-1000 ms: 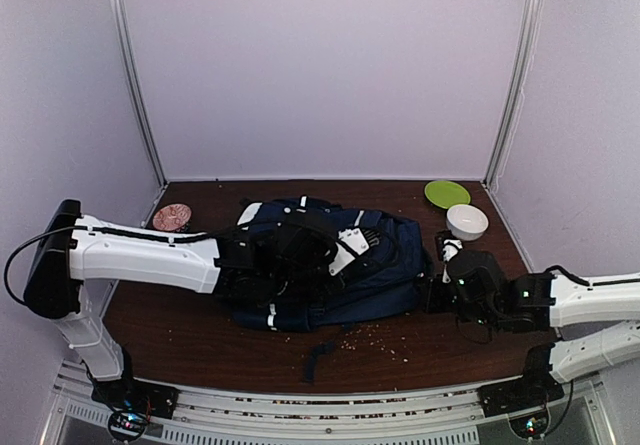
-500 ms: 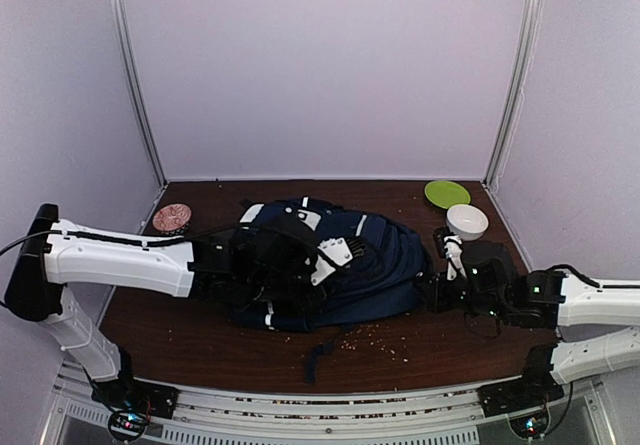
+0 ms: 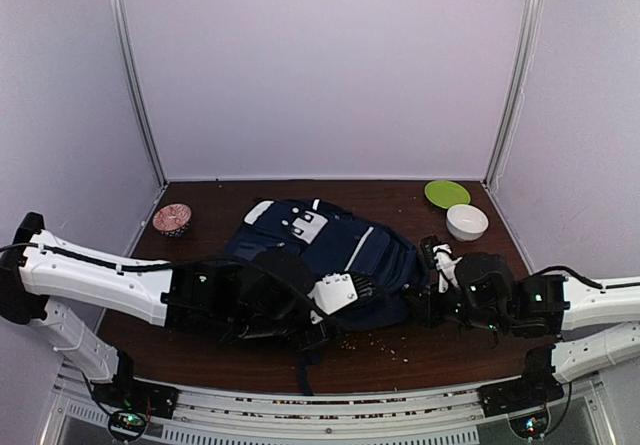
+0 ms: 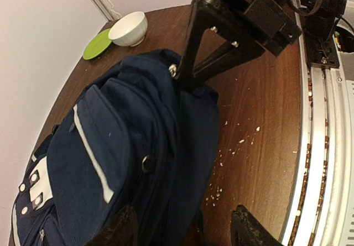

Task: Pack the student bag
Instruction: Zip the student bag at the center of the board.

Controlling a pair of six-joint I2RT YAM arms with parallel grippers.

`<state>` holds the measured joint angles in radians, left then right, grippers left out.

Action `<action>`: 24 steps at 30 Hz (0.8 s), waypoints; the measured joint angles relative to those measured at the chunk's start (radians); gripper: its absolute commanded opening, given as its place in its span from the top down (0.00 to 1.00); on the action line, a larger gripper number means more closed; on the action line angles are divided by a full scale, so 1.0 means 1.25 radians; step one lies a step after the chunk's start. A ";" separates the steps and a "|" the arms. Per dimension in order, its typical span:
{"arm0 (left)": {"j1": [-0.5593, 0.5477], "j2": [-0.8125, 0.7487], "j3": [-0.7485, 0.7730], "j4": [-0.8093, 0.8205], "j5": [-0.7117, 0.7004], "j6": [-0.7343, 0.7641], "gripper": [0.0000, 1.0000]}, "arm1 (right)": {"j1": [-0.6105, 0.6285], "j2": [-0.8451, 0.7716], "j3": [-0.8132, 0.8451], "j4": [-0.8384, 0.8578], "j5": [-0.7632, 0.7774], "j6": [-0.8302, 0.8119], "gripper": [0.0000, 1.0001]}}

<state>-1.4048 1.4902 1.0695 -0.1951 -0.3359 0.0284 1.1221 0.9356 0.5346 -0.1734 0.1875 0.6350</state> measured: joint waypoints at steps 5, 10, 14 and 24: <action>-0.025 0.084 0.034 0.033 -0.008 0.013 0.02 | 0.083 0.022 0.003 0.026 0.001 0.034 1.00; -0.031 0.109 0.040 0.042 -0.037 0.027 0.10 | 0.153 0.052 0.013 0.056 0.002 0.056 1.00; -0.031 0.114 0.041 0.061 -0.048 0.044 0.28 | 0.181 0.066 0.013 0.080 0.003 0.068 1.00; -0.031 0.150 0.041 0.080 -0.079 0.075 0.66 | 0.193 0.070 0.013 0.088 0.009 0.078 1.00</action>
<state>-1.4429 1.6783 1.1210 -0.0952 -0.4347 0.1223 1.3636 1.0225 0.5514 -0.0631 0.1986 0.7322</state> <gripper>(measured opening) 0.550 0.011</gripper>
